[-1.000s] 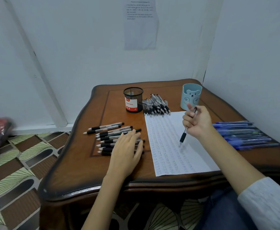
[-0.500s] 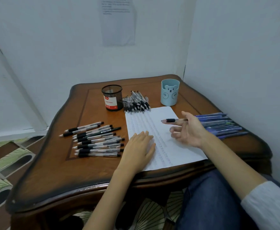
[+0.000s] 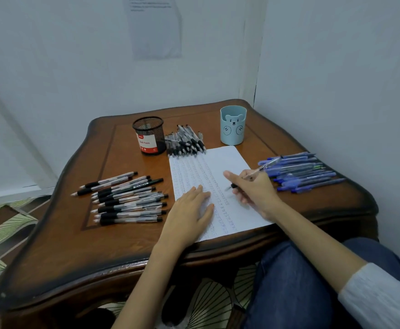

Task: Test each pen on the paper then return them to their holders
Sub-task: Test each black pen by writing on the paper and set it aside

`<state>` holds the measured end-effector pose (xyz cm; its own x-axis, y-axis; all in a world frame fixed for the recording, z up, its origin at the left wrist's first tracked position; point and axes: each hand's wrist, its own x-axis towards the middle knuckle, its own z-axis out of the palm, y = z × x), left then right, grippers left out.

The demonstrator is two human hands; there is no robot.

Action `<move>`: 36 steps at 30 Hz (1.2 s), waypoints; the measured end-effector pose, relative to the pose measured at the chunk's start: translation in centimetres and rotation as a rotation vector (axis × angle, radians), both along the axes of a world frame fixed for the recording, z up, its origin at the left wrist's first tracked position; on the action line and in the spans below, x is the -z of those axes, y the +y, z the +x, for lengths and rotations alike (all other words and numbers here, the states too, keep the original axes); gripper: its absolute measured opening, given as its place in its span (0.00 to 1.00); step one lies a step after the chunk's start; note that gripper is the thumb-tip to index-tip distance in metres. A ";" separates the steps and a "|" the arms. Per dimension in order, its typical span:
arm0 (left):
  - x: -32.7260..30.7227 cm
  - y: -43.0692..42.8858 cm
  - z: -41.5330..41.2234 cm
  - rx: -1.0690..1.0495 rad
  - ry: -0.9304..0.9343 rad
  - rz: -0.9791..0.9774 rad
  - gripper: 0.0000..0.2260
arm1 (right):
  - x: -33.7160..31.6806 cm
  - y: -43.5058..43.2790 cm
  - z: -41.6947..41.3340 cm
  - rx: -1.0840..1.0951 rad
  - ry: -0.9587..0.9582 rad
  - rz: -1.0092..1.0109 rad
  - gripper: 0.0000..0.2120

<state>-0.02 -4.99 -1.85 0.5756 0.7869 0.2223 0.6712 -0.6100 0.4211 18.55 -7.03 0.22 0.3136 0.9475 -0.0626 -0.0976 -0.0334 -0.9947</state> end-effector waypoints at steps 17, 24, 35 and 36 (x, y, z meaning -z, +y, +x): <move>0.2 -0.1 0.1 -0.019 -0.014 -0.012 0.21 | 1.8 0.1 -0.1 0.045 -0.430 0.135 0.16; 0.2 0.0 0.2 -0.022 -0.014 -0.013 0.21 | 1.8 0.2 -0.1 0.015 -0.442 0.144 0.17; 0.0 -0.2 0.1 -0.020 -0.011 -0.015 0.21 | 1.6 0.2 -0.2 0.004 -0.419 0.127 0.17; 0.0 -0.2 0.1 -0.020 -0.012 -0.017 0.21 | 1.6 0.2 -0.1 0.008 -0.408 0.127 0.18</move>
